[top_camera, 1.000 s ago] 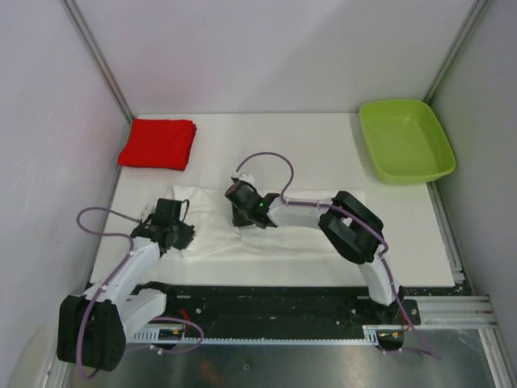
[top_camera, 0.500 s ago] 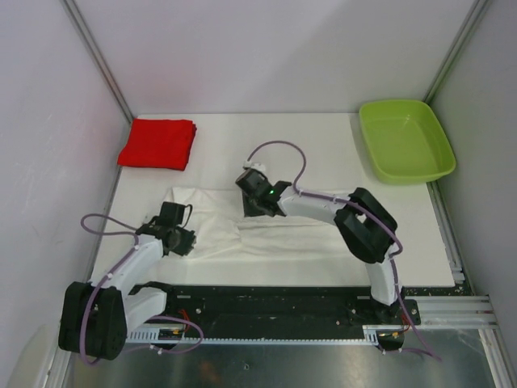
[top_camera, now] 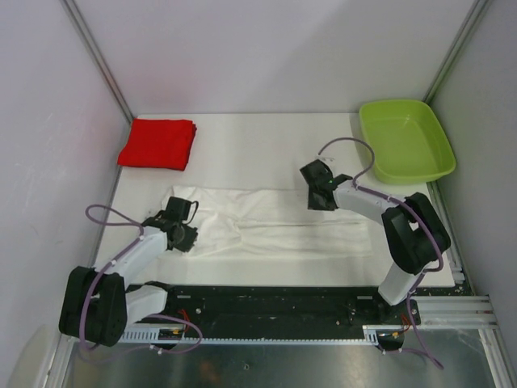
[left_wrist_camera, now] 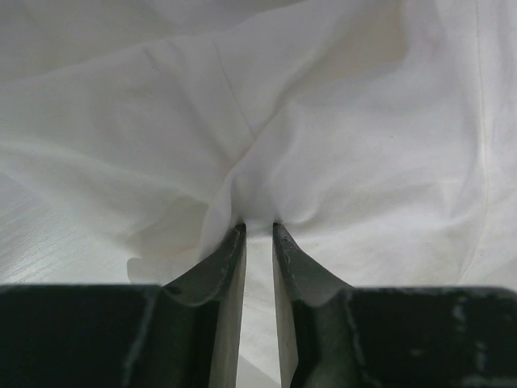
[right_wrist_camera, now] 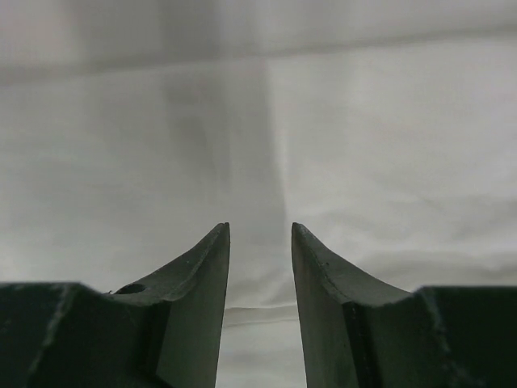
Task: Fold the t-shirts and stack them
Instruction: Rotate the tshirt 85 degrees
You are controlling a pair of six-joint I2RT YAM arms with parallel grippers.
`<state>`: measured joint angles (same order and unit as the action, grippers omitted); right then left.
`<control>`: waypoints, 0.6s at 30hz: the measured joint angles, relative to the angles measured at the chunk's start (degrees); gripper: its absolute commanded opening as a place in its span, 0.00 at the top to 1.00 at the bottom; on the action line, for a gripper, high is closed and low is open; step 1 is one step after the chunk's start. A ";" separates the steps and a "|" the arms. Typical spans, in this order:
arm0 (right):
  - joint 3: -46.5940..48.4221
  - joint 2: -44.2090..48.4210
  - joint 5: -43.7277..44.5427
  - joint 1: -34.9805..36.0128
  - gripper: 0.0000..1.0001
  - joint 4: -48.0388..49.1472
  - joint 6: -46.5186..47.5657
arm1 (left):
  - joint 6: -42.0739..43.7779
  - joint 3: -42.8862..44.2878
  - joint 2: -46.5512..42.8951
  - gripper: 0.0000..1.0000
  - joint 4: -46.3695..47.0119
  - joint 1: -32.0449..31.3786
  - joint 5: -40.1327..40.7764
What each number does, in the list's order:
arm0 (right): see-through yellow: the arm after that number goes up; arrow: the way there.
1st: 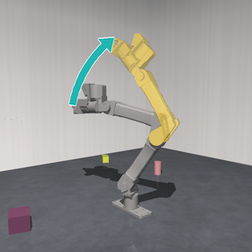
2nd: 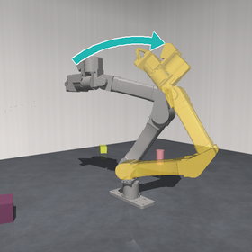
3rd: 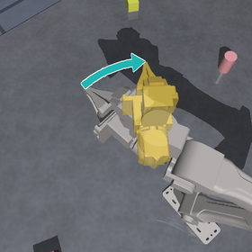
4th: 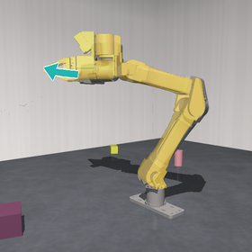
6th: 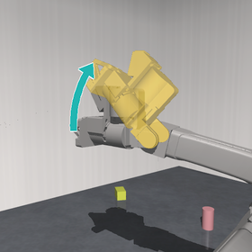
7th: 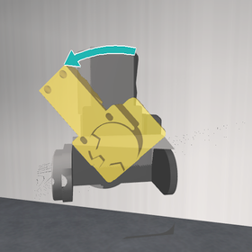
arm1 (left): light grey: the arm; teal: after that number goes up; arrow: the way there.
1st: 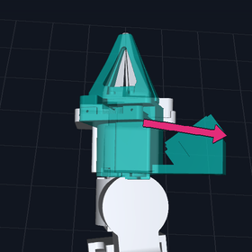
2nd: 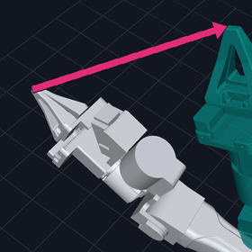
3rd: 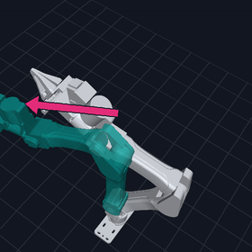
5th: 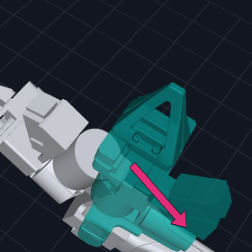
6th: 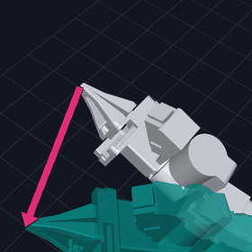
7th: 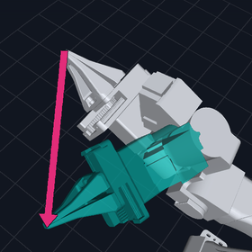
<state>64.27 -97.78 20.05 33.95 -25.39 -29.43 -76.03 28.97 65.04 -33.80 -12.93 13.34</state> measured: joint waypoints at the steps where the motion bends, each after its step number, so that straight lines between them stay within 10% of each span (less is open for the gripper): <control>1: -2.03 0.09 0.17 -1.20 0.59 -0.13 -0.02 | 0.02 0.20 0.31 0.76 0.00 -0.24 0.26; 18: -15.61 6.93 0.22 -6.34 0.60 2.71 -4.72 | 3.26 6.14 8.55 0.76 -1.79 -5.44 6.14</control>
<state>48.66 -90.85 20.27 27.62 -22.68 -34.15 -72.77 35.11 73.58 -35.59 -18.37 19.49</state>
